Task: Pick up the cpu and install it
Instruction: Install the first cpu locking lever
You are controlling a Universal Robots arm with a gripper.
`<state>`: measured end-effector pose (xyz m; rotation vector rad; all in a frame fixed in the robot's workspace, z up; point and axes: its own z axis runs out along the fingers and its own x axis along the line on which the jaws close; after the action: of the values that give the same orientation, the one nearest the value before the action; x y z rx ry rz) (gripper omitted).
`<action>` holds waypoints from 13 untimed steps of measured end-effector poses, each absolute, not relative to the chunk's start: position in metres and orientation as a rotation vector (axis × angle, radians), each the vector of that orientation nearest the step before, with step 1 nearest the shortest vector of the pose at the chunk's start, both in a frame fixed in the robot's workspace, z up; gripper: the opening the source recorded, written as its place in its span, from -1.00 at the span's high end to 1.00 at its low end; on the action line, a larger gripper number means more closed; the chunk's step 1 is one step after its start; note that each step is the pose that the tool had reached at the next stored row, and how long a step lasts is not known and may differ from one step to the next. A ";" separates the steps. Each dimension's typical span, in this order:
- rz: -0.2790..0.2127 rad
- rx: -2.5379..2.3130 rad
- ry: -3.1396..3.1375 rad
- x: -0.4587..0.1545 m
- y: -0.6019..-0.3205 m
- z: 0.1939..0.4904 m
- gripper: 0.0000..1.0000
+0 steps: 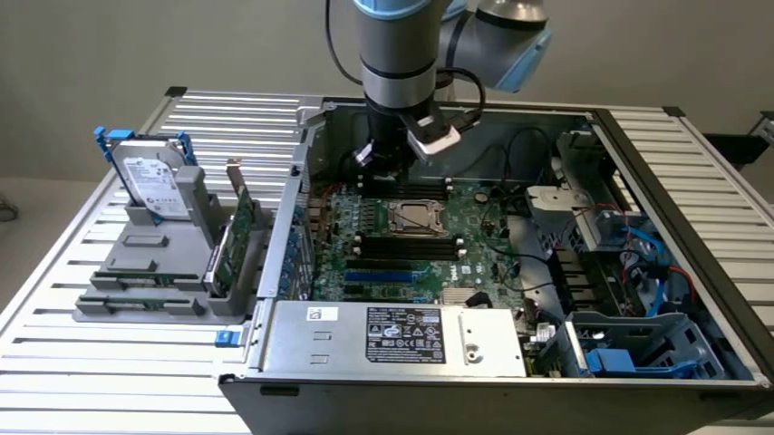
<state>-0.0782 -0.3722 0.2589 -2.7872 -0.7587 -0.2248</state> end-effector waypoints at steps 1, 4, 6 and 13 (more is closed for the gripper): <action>-0.221 -2.779 -0.785 -0.078 -0.372 0.259 0.79; -0.212 -2.755 -0.856 -0.078 -0.372 0.260 0.79; -0.205 -2.738 -0.903 -0.078 -0.372 0.260 0.79; -0.191 -2.700 -0.998 -0.079 -0.373 0.261 0.79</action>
<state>-0.0790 -0.3734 0.2614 -2.7003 -0.9985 -0.1913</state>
